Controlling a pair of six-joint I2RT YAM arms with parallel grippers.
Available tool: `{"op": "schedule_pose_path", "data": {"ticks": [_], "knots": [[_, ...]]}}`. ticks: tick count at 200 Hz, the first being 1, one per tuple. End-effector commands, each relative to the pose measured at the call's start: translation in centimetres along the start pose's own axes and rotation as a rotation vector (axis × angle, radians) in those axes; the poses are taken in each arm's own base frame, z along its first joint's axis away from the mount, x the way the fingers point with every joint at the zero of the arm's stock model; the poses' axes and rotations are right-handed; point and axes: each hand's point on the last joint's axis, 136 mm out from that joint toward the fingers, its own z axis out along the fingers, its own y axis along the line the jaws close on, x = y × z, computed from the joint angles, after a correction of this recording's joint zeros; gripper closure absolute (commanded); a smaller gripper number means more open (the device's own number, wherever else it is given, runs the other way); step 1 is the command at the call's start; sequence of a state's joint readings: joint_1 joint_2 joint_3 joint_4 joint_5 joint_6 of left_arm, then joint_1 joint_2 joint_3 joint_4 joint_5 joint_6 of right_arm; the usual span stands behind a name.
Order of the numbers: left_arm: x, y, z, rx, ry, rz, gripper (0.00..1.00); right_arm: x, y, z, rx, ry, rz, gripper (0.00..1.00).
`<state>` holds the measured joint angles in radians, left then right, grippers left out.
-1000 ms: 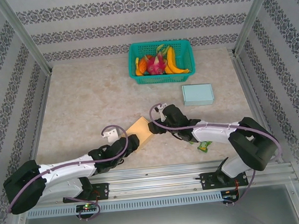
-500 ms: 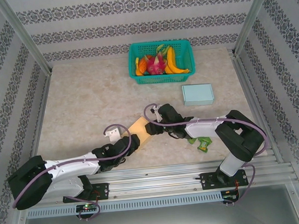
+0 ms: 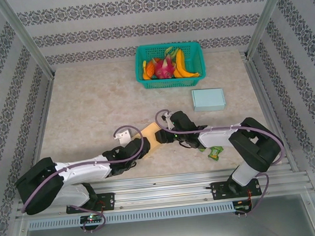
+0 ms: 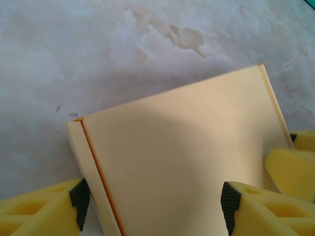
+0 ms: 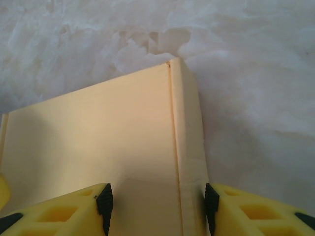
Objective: Fold the paper box
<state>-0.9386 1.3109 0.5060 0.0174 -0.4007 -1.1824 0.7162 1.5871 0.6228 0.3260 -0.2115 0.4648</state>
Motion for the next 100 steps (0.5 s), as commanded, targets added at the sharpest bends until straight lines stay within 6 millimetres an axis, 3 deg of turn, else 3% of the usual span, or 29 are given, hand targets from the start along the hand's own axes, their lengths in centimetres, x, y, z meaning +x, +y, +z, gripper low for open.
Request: {"op": "schedule_pose_path", "data": {"ticks": [1, 36, 100], "knots": [[-2.0, -3.4, 0.2, 0.09, -0.032, -0.016, 0.28, -1.0, 2.3, -1.0, -0.071, -0.056, 0.011, 0.47], [-3.3, -5.8, 0.7, 0.131, -0.035, 0.012, 0.28, -2.1, 2.8, -2.0, -0.054, -0.134, 0.012, 0.47], [-6.3, -8.2, 1.6, 0.13, -0.064, 0.037, 0.28, -5.0, 3.1, -3.1, -0.016, -0.245, 0.001, 0.46]]}}
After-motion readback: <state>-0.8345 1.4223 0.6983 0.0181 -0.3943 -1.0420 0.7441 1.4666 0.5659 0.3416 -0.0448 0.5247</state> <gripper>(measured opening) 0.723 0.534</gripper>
